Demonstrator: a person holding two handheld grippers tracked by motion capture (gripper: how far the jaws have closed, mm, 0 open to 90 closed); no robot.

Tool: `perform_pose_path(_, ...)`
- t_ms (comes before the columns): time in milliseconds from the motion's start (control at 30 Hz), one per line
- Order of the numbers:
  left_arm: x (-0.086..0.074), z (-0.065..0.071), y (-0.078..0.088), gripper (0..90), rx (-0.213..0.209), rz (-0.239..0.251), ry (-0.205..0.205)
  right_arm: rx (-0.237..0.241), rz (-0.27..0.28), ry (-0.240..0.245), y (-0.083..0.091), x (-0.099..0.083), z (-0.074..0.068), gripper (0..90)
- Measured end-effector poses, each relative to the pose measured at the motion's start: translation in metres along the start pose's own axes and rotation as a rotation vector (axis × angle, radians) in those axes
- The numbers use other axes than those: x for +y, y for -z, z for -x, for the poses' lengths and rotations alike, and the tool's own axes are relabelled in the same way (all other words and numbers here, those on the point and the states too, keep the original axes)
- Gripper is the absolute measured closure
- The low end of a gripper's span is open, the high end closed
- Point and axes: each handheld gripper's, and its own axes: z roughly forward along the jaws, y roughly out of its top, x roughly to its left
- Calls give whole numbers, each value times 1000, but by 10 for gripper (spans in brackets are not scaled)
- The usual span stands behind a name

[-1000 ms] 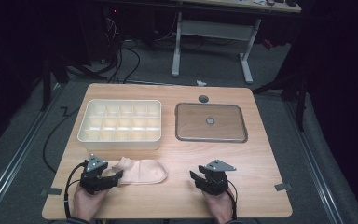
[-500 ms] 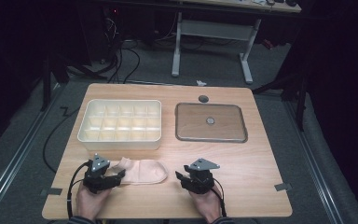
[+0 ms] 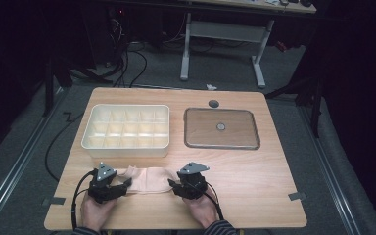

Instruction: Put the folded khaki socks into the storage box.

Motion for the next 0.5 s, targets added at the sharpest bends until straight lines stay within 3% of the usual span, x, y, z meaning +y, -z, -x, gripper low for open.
perform_pose_path(300, 0, 1, 0, 402, -9, 5, -22, -12, -45, 9, -9, -1, -1, 687)
perform_pose_path(500, 1, 5, 1, 521, -26, 1, -30, 6, -57, 34, -11, -1, -1, 770)
